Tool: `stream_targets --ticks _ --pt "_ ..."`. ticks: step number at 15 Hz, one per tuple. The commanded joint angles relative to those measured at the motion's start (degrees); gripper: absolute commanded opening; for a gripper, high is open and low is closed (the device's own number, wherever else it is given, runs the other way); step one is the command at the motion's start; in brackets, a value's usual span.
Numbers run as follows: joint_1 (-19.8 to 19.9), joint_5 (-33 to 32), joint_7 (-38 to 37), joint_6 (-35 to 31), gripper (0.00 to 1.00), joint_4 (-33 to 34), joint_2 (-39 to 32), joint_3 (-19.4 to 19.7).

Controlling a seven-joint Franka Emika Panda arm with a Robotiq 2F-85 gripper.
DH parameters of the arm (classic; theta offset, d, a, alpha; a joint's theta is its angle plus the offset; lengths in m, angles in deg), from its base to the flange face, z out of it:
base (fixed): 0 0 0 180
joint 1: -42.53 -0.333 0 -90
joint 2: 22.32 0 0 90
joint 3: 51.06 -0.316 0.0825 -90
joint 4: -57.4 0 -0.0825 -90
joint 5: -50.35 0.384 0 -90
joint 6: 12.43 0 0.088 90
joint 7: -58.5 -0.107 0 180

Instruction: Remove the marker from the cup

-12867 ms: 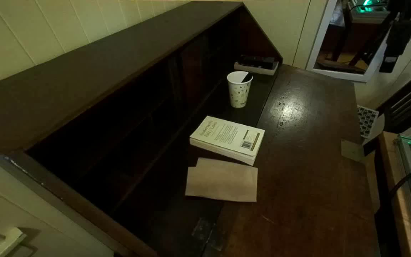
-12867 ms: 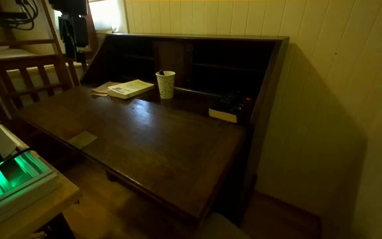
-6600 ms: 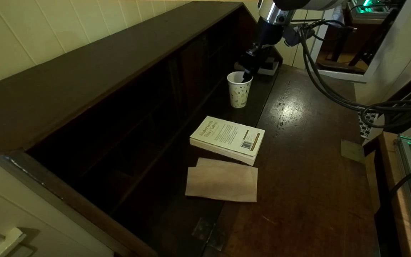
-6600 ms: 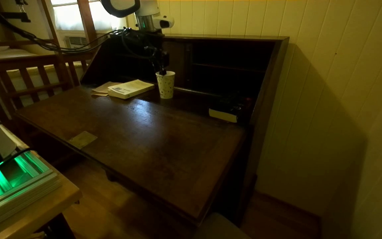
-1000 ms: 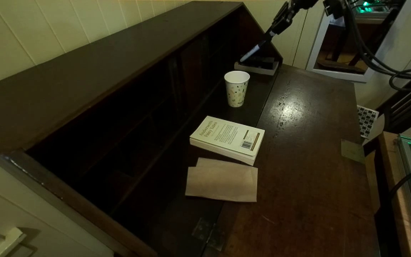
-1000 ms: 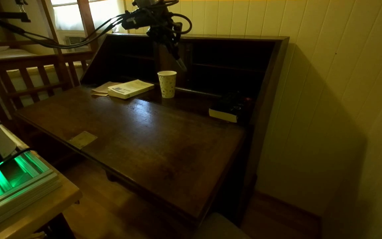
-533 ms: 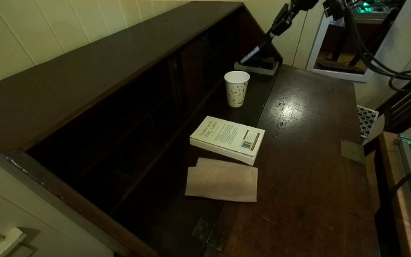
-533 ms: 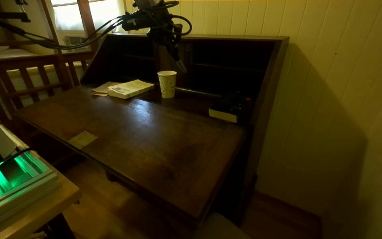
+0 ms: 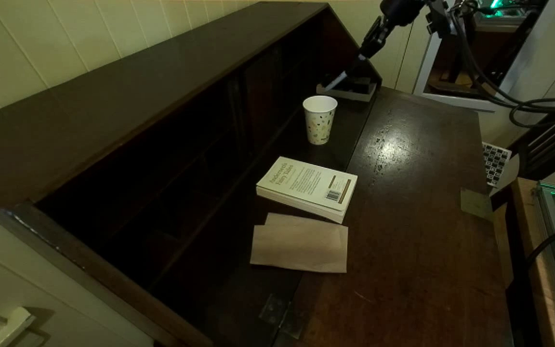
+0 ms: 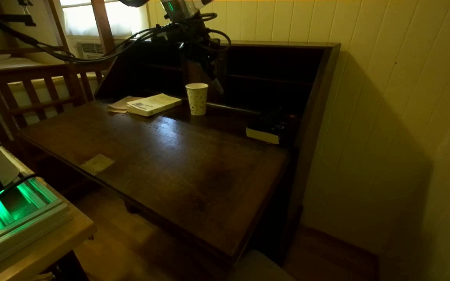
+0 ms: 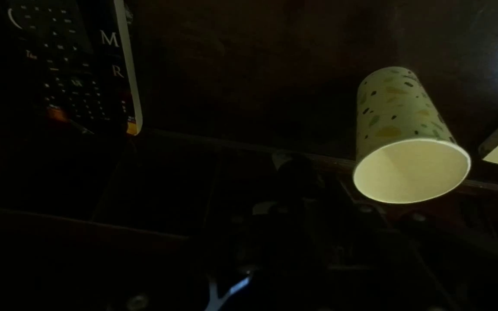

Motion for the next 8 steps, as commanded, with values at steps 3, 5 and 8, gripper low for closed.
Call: stream_targets --ticks 3,5,8 --pt "1.2 11.5 11.8 0.2 0.06 6.3 -5.5 -1.0" --pt "1.7 15.4 17.4 -0.1 0.06 7.8 -7.2 -1.5" --pt "2.4 19.9 24.4 0.1 0.06 9.8 -10.2 -2.0"
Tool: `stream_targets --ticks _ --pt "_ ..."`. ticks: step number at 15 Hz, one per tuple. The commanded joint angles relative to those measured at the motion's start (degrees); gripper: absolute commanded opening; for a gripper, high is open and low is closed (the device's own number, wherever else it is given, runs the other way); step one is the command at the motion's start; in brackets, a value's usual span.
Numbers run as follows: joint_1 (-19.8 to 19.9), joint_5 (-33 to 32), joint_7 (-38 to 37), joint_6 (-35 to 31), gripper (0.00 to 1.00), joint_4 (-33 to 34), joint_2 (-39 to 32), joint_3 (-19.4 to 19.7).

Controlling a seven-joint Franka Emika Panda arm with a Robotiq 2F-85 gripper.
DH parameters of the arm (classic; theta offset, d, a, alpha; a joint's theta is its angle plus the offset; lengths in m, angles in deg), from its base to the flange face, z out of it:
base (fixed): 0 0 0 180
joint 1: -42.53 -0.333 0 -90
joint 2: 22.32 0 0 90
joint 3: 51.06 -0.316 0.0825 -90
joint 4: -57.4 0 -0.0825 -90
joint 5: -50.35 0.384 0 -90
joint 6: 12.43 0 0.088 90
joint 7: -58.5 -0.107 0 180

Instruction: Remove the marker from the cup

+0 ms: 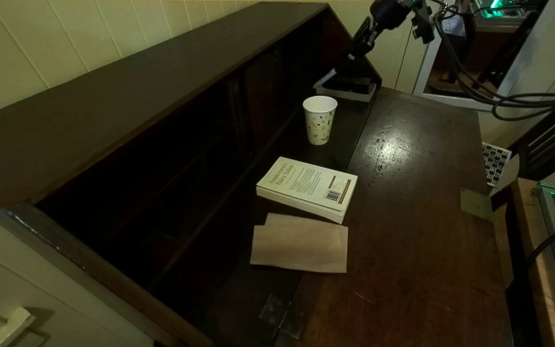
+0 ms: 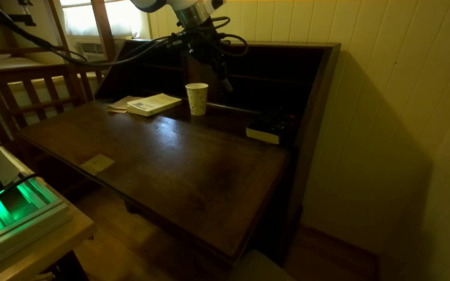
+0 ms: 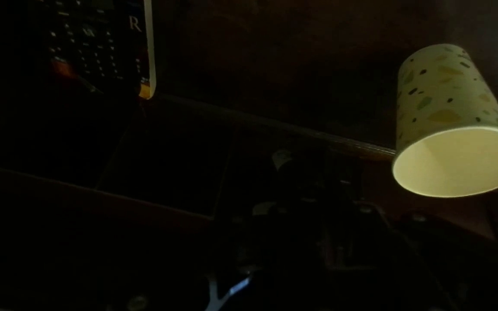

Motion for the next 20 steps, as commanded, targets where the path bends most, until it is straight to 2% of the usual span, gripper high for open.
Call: stream_targets --ticks 1,12,20 --pt "1.8 6.3 9.2 0.1 0.06 4.2 -4.9 -1.3" --pt "4.5 24.8 31.3 -0.9 0.06 12.3 -14.8 -5.3" --pt "4.9 33.1 40.9 -0.3 0.06 15.9 -19.1 -5.4"
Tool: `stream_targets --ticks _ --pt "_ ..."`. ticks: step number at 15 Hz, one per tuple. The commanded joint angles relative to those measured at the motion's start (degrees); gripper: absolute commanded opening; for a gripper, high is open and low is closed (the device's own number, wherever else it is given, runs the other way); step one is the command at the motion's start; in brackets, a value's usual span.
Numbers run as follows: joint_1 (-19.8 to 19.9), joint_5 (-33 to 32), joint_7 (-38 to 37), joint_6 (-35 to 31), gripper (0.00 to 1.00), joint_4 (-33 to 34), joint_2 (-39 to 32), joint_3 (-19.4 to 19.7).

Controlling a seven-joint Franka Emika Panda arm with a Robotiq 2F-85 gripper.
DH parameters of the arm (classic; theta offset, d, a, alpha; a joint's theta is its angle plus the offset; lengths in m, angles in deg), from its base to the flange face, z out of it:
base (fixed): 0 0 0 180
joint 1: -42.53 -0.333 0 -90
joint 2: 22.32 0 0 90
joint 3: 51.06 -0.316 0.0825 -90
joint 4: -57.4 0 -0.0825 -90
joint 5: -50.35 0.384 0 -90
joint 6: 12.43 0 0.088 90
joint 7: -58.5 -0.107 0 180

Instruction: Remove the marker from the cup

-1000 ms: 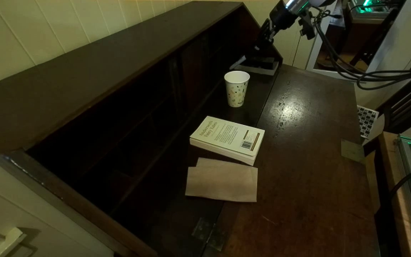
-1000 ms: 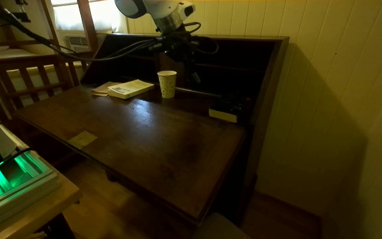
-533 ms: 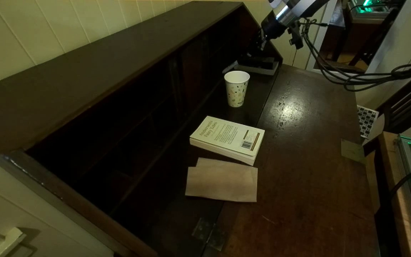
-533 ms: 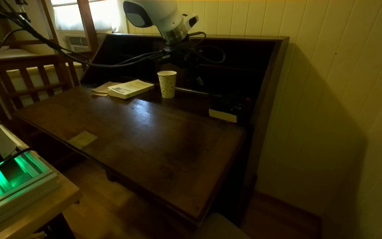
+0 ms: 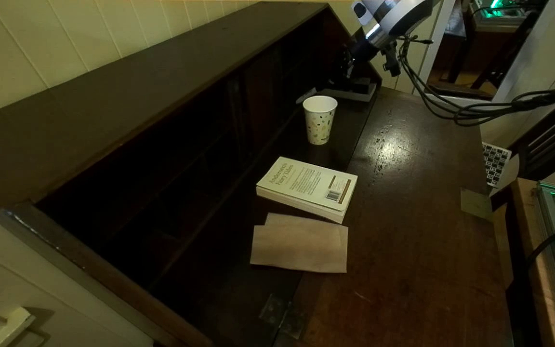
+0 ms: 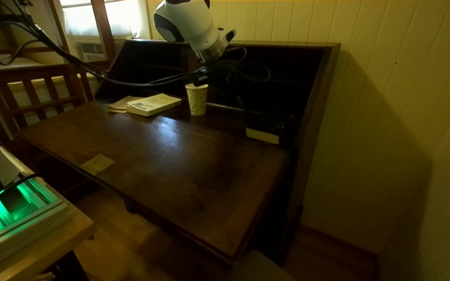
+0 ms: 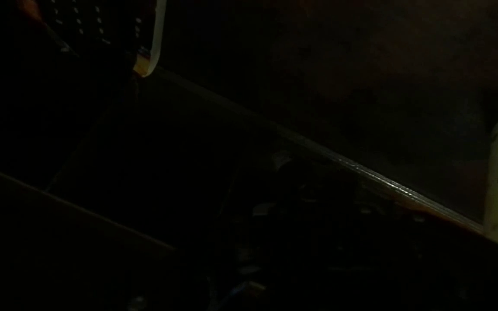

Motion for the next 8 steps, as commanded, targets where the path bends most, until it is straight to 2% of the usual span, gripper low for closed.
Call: stream_targets --ticks 1,8 --pt "1.1 5.0 5.3 -0.2 0.06 3.4 -2.9 -0.9" --pt "1.0 11.3 8.4 0.5 0.06 7.8 -7.1 -0.8"
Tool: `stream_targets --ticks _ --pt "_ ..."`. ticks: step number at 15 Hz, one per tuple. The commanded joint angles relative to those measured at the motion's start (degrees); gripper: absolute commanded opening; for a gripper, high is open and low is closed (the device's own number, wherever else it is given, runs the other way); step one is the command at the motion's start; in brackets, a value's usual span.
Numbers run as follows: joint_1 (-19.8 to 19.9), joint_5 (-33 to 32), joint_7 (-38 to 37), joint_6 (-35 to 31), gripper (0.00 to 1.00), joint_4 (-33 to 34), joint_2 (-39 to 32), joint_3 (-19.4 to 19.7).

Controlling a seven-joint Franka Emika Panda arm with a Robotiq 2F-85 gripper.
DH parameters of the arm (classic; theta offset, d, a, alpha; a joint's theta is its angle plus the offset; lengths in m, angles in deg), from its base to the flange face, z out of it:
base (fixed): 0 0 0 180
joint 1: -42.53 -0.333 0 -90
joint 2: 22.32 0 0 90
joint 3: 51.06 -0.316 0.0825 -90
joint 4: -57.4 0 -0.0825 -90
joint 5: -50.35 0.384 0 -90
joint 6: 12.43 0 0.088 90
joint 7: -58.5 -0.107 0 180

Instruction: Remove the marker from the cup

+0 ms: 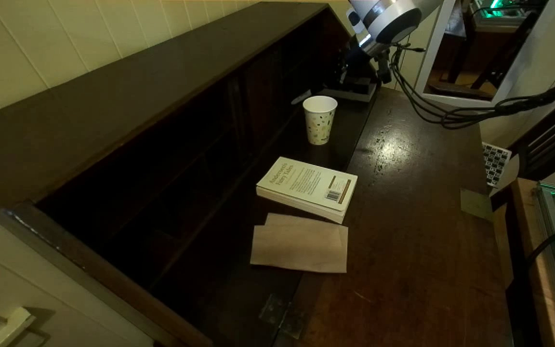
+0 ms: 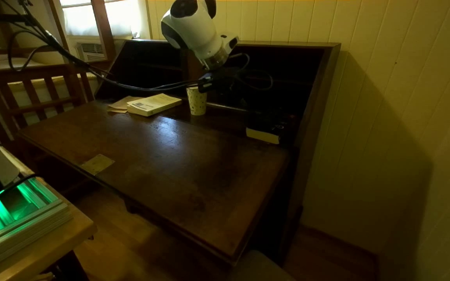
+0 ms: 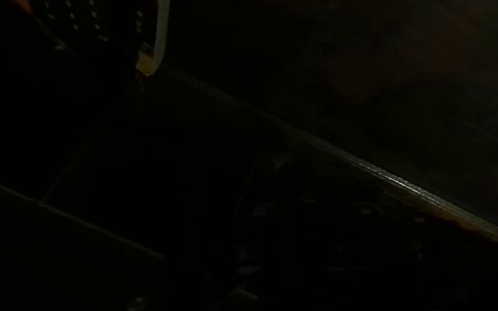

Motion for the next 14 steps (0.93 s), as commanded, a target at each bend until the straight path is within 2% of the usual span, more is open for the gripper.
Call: stream_targets --ticks 1,14 --pt "1.0 4.2 2.9 0.6 0.06 4.1 -3.3 -0.7" --pt "0.0 5.3 -0.9 0.3 0.06 6.6 -6.9 -1.5"
